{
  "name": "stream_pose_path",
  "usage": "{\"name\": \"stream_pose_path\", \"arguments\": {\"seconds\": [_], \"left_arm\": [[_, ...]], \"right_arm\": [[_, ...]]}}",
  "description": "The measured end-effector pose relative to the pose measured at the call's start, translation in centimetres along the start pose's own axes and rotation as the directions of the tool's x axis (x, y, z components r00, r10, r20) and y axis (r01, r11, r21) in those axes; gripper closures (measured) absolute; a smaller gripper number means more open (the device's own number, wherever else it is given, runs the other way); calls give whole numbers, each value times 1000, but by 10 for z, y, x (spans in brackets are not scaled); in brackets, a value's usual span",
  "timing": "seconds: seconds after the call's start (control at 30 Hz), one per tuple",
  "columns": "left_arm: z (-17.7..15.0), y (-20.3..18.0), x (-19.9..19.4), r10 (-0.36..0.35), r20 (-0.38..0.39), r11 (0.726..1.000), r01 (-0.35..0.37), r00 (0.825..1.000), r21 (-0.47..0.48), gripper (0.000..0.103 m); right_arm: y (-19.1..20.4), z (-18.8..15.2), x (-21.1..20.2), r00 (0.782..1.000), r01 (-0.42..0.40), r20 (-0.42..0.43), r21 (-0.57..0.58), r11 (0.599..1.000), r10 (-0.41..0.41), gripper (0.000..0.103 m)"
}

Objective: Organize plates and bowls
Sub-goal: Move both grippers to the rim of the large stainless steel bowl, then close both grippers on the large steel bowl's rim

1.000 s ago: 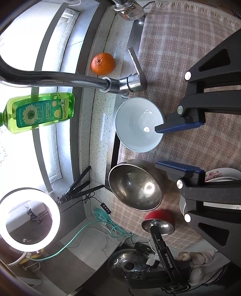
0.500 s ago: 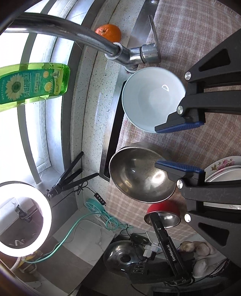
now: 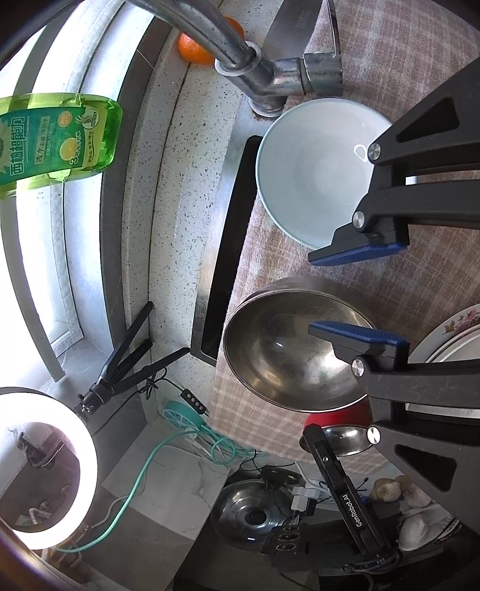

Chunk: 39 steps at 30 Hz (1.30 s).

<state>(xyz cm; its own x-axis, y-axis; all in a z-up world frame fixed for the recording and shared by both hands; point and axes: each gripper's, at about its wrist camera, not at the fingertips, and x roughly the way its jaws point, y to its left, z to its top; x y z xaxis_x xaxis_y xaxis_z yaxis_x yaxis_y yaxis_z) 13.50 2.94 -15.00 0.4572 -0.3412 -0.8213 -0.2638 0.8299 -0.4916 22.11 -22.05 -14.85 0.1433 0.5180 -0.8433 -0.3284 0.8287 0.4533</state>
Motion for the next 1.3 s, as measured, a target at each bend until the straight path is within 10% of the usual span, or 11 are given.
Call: {"name": "stream_pose_path", "arguments": {"seconds": [1.3], "left_arm": [[10,-3,26,57,-33,998,-55,998,39,89]], "right_arm": [[-7,19,40,997,25,-76,36,999,-22,88]]}}
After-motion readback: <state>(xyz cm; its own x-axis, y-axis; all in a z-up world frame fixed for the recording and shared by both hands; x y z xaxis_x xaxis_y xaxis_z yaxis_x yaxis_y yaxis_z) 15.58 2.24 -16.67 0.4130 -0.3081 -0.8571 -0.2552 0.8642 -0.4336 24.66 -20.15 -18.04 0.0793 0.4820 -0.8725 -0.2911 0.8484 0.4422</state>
